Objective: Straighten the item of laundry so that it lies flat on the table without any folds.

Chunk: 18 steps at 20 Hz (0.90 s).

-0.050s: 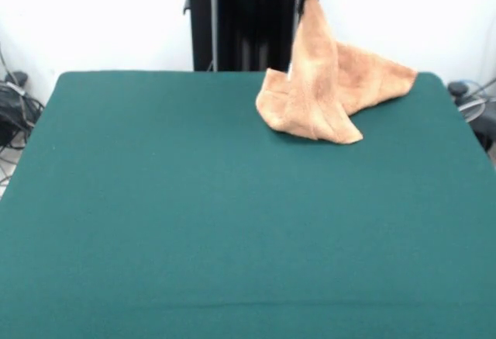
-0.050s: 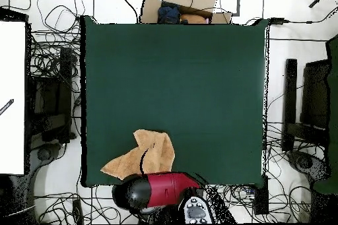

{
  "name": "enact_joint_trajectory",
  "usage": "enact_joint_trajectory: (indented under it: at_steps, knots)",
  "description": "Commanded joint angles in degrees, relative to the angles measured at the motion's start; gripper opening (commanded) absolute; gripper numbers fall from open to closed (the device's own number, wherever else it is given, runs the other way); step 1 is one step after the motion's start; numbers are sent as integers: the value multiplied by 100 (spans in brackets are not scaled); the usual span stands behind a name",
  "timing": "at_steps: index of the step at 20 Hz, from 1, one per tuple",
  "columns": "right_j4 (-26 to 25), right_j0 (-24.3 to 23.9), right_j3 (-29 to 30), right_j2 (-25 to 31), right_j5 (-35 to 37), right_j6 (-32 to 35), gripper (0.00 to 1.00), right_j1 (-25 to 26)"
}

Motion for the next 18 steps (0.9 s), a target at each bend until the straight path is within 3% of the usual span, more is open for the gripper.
enact_joint_trajectory:
  at_steps: [1, 3, 7, 8, 11, 18]
  knots:
    - [-364, -253, 230, 169, -1060, 703, 0, 738]
    - [-416, -537, 373, 397, -1328, 475, 0, 776]
    - [-197, -953, 567, 900, -639, 147, 0, 376]
    - [-84, -1224, 615, 1180, -53, -177, 0, 96]
    - [9, -1705, 704, 1679, 587, -607, 0, -176]
    - [-289, -1722, 481, 1611, 881, -255, 0, -175]
